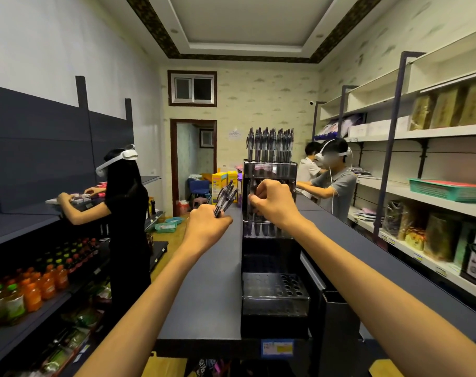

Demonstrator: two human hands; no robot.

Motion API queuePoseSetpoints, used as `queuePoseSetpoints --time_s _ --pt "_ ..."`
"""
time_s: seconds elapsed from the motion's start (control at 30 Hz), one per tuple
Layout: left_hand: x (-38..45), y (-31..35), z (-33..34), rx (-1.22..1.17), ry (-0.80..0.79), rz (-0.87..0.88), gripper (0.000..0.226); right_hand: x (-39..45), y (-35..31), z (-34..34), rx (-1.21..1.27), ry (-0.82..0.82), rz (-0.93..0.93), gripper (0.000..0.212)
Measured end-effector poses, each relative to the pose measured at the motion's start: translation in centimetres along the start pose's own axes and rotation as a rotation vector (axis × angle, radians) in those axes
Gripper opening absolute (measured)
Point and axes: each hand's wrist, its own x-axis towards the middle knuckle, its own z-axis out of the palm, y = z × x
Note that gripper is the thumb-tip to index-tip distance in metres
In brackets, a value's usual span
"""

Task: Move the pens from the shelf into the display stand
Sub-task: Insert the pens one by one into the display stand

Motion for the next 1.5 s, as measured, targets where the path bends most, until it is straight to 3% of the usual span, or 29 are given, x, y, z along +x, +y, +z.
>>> queuePoseSetpoints --time_s 0.27,0.37,0.47,0.6,0.7,0.77,0.97,1.13,1.27,1.33,1.4,1.5 --pt "-0.5 0.4 0.0 -0.034 -0.063 0.021 0.025 -1.1 0.3 -0.1 -0.156 -0.108 0.013 0.016" --pt "-0.7 0.8 -0.1 -0.080 -0.088 0.008 0.026 -1.7 0.2 -0.4 -0.167 -0.030 -0.007 0.013" --pt "-0.8 1.3 0.0 -0.132 -0.118 0.003 0.028 -2.0 0.0 -1.1 0.017 0.017 0.005 0.010" --pt "-1.2 2.2 0.6 -0.299 -0.218 -0.026 0.025 -2.3 -0.9 -2.1 0.431 -0.235 0.122 0.010" --pt "-1.6 2.8 1.0 -0.354 -0.300 -0.007 0.024 -2.8 -0.8 -2.3 0.508 -0.317 0.133 0.002" --pt "-1.9 2.9 1.2 -0.383 -0.358 0.014 0.029 -3.2 -0.4 -2.3 0.519 -0.342 0.134 0.009" --pt "-1.6 3.1 1.0 -0.397 -0.414 0.026 0.035 -3.7 0.2 -1.9 0.648 -0.249 0.190 0.029" --pt "-1.1 2.8 0.7 -0.473 -0.422 0.024 0.029 -3.3 -0.3 -1.4 0.794 -0.203 0.275 0.020" --pt "-0.7 1.5 0.0 -0.421 -0.361 -0.028 0.035 -1.8 0.1 -2.2 0.906 -0.033 0.318 0.010" --pt "-0.5 0.7 -0.1 -0.357 -0.284 -0.077 0.043 -1.1 0.4 -2.9 0.810 0.096 0.257 0.009" --pt "-0.2 0.1 -0.1 -0.272 -0.196 -0.122 0.043 -0.6 0.7 -3.3 0.497 0.202 0.108 0.007" --pt "0.0 -0.4 -0.1 -0.181 -0.153 -0.125 0.037 -0.5 0.1 -3.2 0.235 0.229 -0.036 0.010"
